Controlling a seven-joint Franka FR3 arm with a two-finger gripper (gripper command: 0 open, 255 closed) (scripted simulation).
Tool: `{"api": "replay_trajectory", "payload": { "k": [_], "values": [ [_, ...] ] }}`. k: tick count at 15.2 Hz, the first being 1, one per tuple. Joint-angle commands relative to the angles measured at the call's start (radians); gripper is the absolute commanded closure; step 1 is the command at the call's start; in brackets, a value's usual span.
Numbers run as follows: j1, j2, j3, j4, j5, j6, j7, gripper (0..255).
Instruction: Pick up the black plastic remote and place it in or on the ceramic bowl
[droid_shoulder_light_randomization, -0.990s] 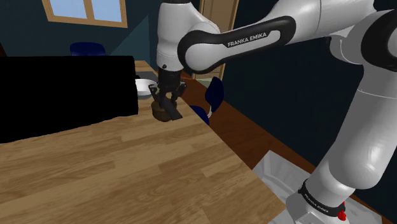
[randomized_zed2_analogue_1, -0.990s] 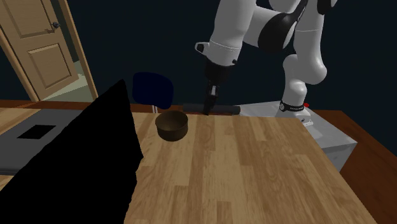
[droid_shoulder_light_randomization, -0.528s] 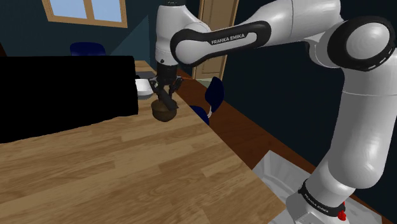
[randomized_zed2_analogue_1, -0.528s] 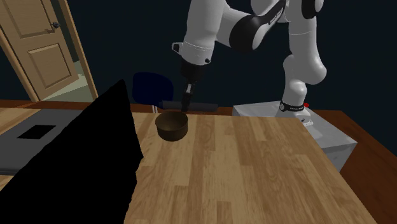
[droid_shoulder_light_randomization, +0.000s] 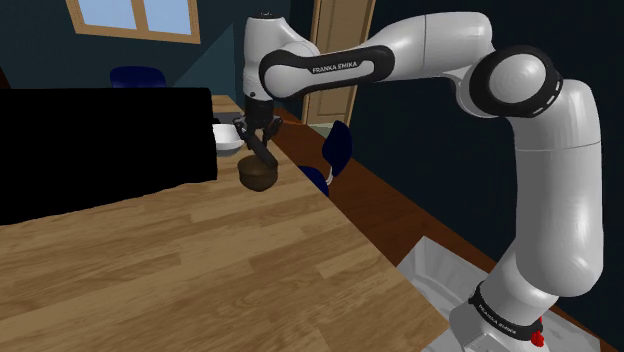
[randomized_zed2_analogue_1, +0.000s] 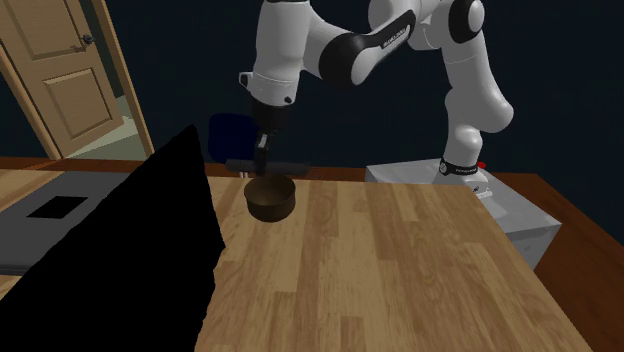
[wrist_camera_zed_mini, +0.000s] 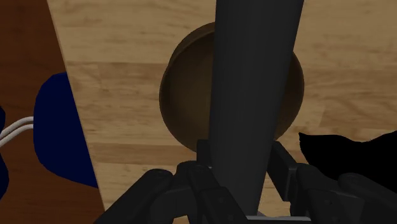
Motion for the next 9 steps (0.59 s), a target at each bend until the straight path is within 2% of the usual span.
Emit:
{"api": "replay_trajectory", "payload": {
  "k": [1, 9],
  "values": [
    [-0.002, 0.008, -0.003, -0.013, -0.006, 0.021, 0.004, 255],
    [-0.004, 0.029, -0.014, -0.074, -0.026, 0.098, 0.028, 255]
  ]
}}
